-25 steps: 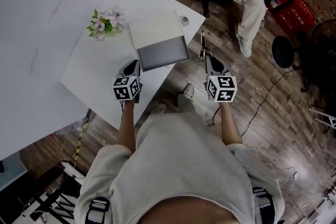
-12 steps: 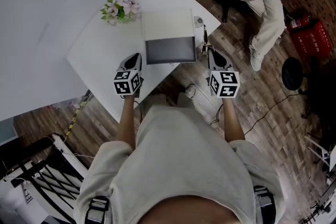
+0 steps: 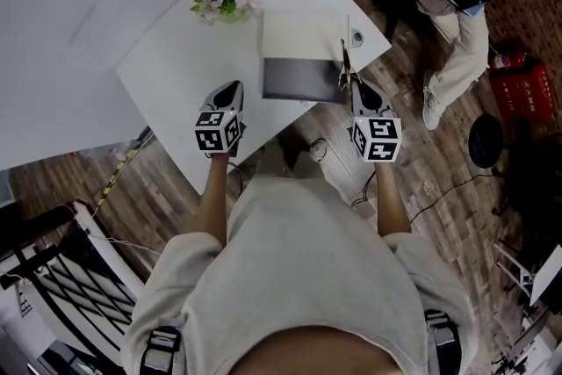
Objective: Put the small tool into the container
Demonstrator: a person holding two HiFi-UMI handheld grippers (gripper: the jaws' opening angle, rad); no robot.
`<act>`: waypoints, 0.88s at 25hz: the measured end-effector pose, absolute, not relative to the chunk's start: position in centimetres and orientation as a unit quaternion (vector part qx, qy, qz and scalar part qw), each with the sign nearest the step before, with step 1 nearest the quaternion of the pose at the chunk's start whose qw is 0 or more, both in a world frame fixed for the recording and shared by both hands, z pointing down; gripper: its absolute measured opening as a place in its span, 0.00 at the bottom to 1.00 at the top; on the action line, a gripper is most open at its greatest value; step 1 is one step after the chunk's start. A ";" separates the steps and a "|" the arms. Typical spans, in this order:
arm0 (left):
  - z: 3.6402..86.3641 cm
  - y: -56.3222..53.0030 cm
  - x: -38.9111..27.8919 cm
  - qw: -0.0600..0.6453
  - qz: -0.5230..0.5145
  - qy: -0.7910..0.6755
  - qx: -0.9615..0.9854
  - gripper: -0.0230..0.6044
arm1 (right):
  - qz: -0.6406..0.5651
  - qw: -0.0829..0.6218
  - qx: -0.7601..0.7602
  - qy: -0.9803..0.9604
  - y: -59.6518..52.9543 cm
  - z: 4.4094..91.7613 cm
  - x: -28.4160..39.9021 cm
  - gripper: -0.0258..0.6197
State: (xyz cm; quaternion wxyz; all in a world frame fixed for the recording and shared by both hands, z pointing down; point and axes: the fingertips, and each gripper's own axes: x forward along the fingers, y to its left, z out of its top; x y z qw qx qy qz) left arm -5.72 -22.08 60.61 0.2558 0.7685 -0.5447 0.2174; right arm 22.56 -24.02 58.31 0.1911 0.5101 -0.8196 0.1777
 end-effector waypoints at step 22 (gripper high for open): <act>60.8 -22.7 -8.5 0.266 0.180 -0.512 0.797 0.06 | 0.104 0.251 0.523 -0.808 -23.7 55.7 17.9 0.04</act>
